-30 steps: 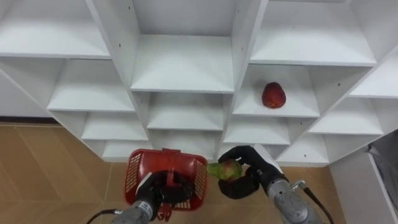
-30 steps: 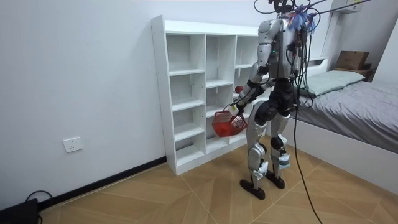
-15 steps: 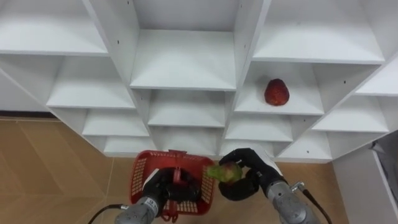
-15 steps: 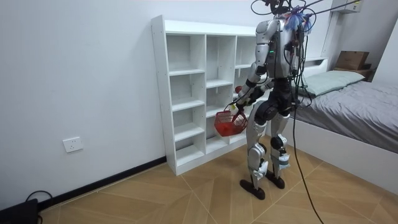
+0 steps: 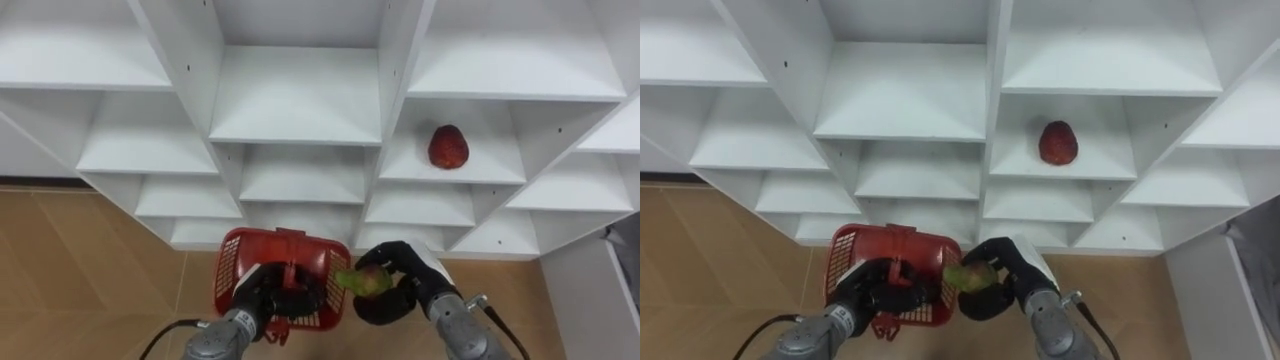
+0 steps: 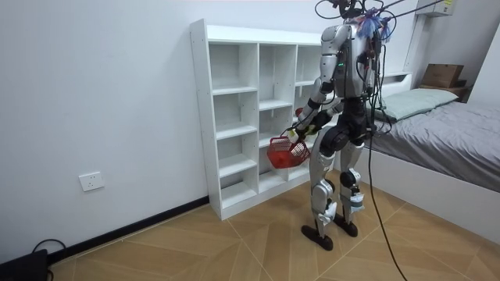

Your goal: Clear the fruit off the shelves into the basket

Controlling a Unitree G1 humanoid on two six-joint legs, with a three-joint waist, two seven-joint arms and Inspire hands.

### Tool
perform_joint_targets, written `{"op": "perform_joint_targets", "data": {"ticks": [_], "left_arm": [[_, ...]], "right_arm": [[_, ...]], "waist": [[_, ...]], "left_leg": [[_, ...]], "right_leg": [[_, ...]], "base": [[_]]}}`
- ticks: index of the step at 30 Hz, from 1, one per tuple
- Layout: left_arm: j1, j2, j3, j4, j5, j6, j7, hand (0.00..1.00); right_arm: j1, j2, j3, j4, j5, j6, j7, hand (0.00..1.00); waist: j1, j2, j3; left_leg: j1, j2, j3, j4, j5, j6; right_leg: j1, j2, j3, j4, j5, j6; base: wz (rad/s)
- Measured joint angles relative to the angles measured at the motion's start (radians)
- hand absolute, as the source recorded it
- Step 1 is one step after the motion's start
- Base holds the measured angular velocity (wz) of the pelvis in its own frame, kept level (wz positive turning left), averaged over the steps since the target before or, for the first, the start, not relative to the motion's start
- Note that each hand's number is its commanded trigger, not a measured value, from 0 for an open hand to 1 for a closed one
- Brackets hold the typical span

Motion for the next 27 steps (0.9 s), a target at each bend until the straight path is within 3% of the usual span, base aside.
{"op": "perform_joint_targets", "data": {"ticks": [12,27], "left_arm": [[0.001,0.008,-0.002,-0.001,0.002,0.0,-0.062,1.0],[0.001,0.008,-0.03,-0.001,0.002,0.0,-0.07,1.0]], "right_arm": [[-0.047,0.013,-0.002,0.172,-0.001,0.004,0.031,1.0],[-0.052,0.032,-0.002,0.185,-0.001,0.005,0.031,1.0]], "waist": [[0.002,0.0,0.0],[0.001,-0.001,0.0006]], "left_leg": [[-0.002,0.001,0.001,0.006,0.0,0.0],[-0.014,0.002,0.003,0.014,0.0,0.0]], "right_leg": [[-0.005,-0.001,-0.003,0.012,0.0,-0.001],[-0.017,-0.002,-0.002,0.019,-0.002,-0.003]], "base": [[0.0],[0.0]]}}
